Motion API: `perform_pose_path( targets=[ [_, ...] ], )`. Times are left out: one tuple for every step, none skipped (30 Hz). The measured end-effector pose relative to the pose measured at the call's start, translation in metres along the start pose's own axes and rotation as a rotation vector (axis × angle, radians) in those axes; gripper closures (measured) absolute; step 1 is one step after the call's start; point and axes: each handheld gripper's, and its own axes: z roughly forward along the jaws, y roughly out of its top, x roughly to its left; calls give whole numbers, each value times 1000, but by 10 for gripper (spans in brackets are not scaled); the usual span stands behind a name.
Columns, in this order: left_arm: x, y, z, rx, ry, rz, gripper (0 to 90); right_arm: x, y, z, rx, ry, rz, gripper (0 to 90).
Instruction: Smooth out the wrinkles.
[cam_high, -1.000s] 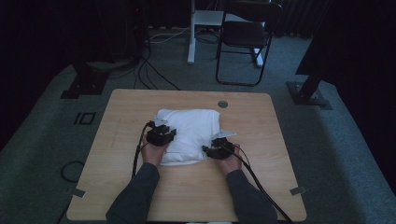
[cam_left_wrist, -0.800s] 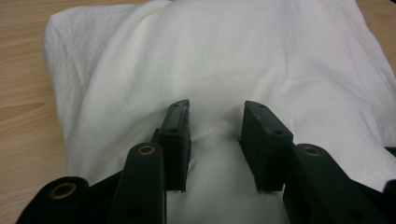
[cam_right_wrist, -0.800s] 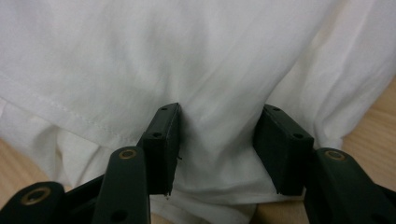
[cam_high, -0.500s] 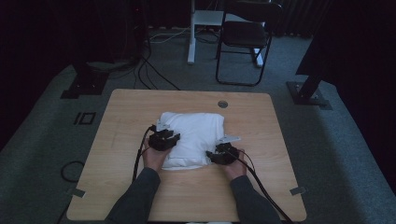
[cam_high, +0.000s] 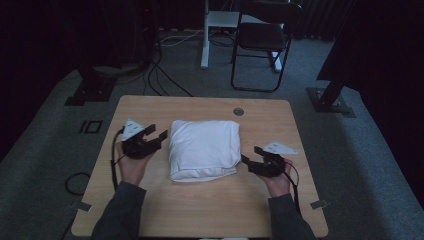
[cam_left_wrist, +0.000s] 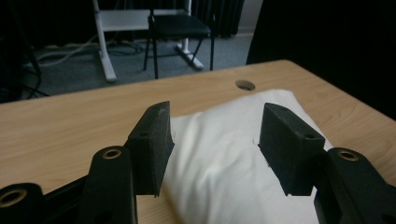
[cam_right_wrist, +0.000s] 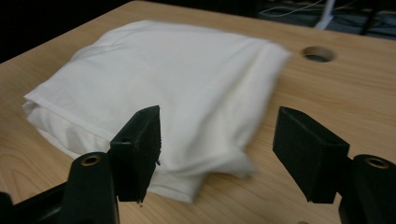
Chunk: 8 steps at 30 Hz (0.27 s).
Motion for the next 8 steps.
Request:
perform_pose_path(
  targets=[
    [7, -1, -9, -4, 2, -4, 441, -5, -1, -7, -3, -11, 6, 316],
    [10, -2, -14, -2, 5, -7, 440, -11, -4, -14, -3, -25, 17, 313],
    [15, -5, -19, -2, 11, -8, 437, -15, -6, -17, -2, -35, 24, 312],
    [19, -8, -23, 4, 20, -9, 435, -20, -9, -21, 1, -48, 31, 310],
    [23, -12, -25, 10, 31, -12, 436, -24, -12, -25, 9, -55, 41, 306],
    [27, -16, -28, 18, 37, -18, 435, -29, -16, -27, 13, -61, 55, 306],
    [31, -21, -30, 26, 43, -26, 435, -33, -20, -30, 18, -73, 65, 305],
    [34, -24, -31, 29, 49, -33, 435, -38, -24, -33, 23, -82, 79, 299]
  ],
)
